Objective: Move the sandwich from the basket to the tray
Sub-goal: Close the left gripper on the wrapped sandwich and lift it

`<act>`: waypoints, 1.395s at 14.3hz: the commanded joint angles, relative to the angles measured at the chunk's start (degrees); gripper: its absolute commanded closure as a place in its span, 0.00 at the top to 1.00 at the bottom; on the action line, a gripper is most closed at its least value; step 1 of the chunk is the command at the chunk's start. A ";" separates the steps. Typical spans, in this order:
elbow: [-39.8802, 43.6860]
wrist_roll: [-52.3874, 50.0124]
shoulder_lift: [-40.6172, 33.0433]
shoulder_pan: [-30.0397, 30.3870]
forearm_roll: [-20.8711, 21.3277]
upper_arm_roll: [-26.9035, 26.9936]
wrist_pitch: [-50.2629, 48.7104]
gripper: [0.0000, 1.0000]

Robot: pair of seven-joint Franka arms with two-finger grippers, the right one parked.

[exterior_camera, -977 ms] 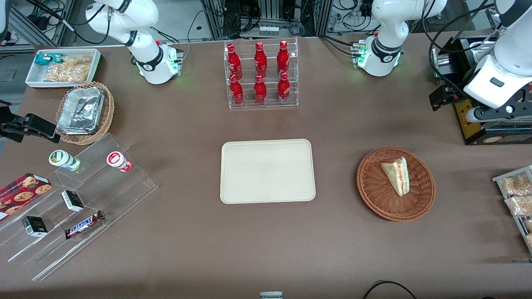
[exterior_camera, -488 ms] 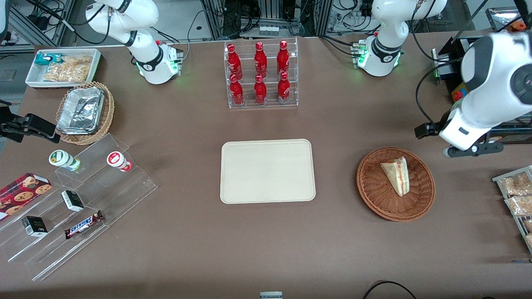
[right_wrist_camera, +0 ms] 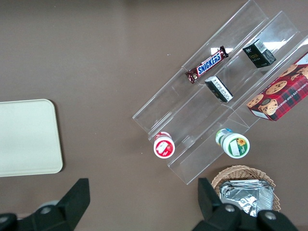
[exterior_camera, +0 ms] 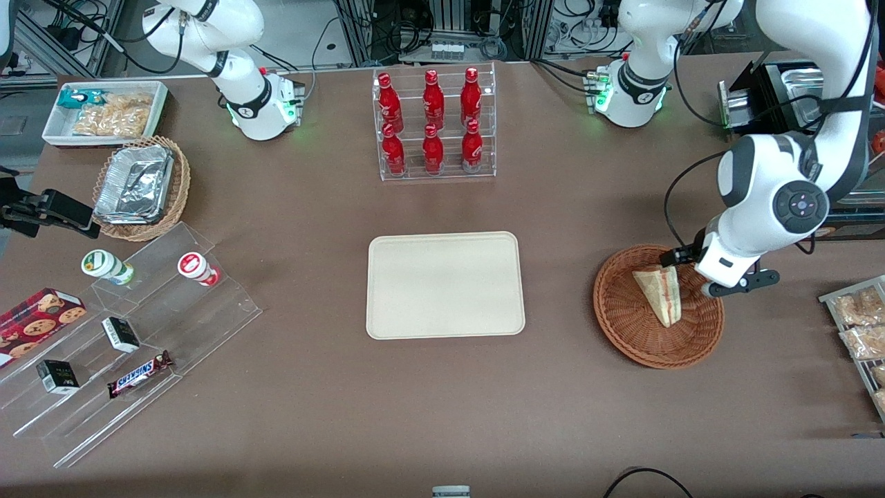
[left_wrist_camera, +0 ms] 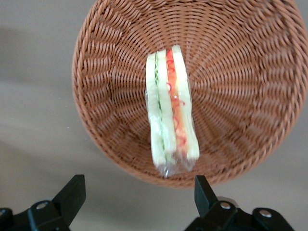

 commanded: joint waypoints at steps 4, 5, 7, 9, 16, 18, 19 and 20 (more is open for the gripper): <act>0.79 -14.47 5.10 -0.46 -0.31 -0.18 7.92 1.00; 0.71 -14.66 5.46 -0.98 -0.31 -0.18 8.11 1.00; 0.62 -14.74 6.60 -1.25 -0.31 -0.18 8.20 1.00; 0.53 -14.74 7.65 -1.25 -0.31 -0.18 8.20 1.00; 0.97 -15.10 7.75 -1.25 -0.31 -0.18 7.49 0.09; 2.28 -14.74 7.48 -1.25 -0.31 -0.18 7.32 0.06; 3.59 -14.57 7.13 -1.25 -0.31 -0.27 6.10 0.06; 5.78 -14.22 6.70 -1.25 -0.31 -0.45 3.39 0.06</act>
